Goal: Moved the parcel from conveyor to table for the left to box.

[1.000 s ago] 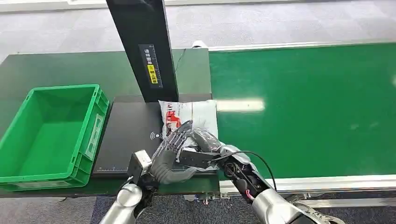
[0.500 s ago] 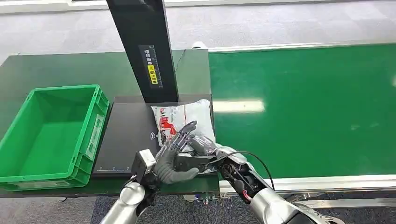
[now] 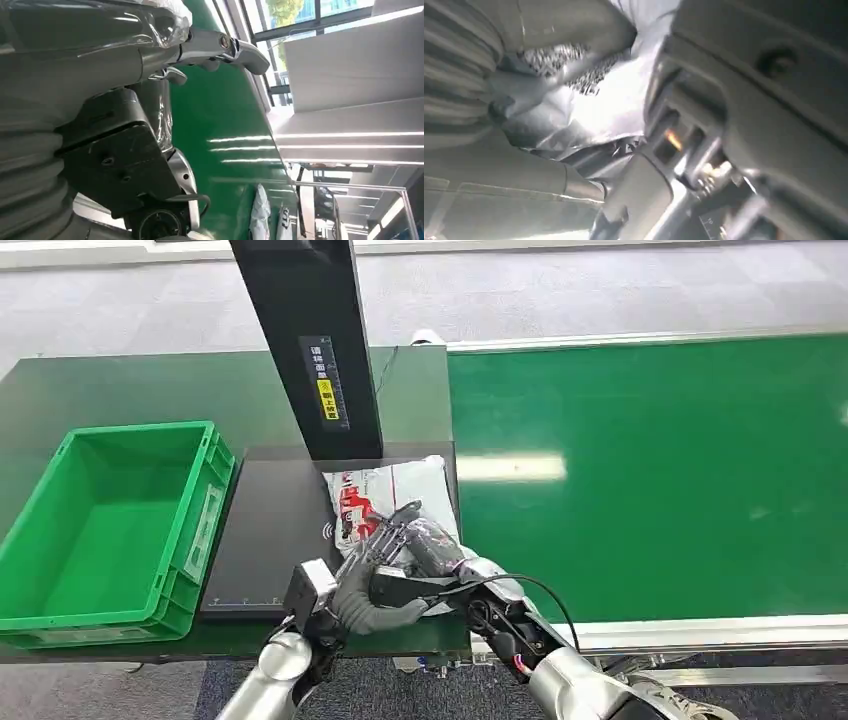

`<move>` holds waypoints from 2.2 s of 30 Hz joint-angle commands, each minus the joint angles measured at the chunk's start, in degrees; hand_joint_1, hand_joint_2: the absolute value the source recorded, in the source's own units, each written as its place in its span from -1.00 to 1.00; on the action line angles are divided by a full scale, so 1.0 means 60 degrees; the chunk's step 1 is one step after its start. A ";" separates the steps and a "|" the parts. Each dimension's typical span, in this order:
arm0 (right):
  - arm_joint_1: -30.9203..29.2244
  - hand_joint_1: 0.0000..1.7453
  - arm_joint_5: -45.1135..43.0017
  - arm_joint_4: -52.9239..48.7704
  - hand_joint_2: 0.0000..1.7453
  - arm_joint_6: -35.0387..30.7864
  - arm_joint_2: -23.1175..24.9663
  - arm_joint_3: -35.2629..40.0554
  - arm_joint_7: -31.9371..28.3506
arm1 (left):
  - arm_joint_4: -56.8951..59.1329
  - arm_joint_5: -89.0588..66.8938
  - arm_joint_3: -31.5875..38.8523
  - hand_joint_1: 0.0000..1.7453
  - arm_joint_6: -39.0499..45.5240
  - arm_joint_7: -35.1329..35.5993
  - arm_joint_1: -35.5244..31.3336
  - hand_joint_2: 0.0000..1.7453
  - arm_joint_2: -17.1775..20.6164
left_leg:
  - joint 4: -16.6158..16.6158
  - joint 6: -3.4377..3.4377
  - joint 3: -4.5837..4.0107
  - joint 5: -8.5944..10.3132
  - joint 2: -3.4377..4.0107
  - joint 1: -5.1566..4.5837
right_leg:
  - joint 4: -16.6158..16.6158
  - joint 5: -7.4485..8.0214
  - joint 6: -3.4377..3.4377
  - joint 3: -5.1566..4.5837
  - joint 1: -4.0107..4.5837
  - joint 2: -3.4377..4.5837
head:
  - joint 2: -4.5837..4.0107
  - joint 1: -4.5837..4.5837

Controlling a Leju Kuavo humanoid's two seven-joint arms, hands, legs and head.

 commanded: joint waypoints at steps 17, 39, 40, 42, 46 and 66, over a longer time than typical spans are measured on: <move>0.0443 -1.00 -0.1288 -0.0463 1.00 0.1539 -0.0159 -0.0061 -0.1470 | 0.0510 0.0198 -0.0387 -1.00 0.0108 -0.0124 -0.0210 1.00 0.0091 | -0.0004 0.0017 -0.0005 0.0002 -0.0018 0.0007 | -0.0010 0.0001 -0.0028 0.0002 0.0013 -0.0021 | 0.0000 -0.0004; 0.1213 -1.00 -0.2342 -0.3738 1.00 0.0856 -0.1090 -0.0185 -0.1658 | -0.0208 -0.0045 0.0309 -1.00 0.0296 -0.0066 0.0450 1.00 0.0170 | -0.0007 0.0017 -0.0034 -0.0002 -0.0003 0.0002 | -0.0007 0.0008 -0.0028 -0.0026 0.0008 -0.0005 | 0.0000 0.0000; 0.1352 -1.00 -0.2032 -0.3891 1.00 0.0037 -0.0975 -0.0511 -0.1533 | -0.0330 -0.0080 0.0363 -1.00 0.0315 -0.0037 0.0548 1.00 0.0173 | -0.0008 0.0016 -0.0033 -0.0003 -0.0002 0.0001 | -0.0007 0.0007 -0.0025 -0.0025 0.0007 -0.0004 | 0.0000 -0.0004; 0.1652 -1.00 -0.2326 -0.4356 1.00 -0.0494 -0.0818 -0.1066 -0.1452 | -0.0490 -0.0121 0.0411 -1.00 0.0335 0.0038 0.0674 1.00 0.0167 | -0.0009 0.0020 -0.0034 -0.0004 0.0003 0.0005 | -0.0010 0.0008 -0.0033 -0.0027 0.0012 0.0000 | 0.0000 -0.0004; 0.2136 -1.00 -0.2888 -0.5284 1.00 -0.1153 -0.0827 -0.1719 -0.1609 | -0.0505 -0.0157 0.0435 -1.00 0.0401 0.0124 0.0666 1.00 0.0087 | -0.0003 0.0011 -0.0041 -0.0003 -0.0020 -0.0001 | -0.0001 -0.0001 -0.0017 -0.0029 0.0003 -0.0022 | 0.0000 0.0000; 0.4021 -1.00 -0.4128 -0.8570 1.00 0.0355 -0.2193 -0.2689 -0.0673 | -0.1166 -0.3548 0.0751 -1.00 0.3863 -0.0238 0.0405 1.00 0.0424 | 0.0001 0.0022 -0.0061 0.0002 -0.0055 0.0007 | -0.0012 -0.0003 -0.0025 -0.0035 0.0013 -0.0063 | 0.0000 -0.0004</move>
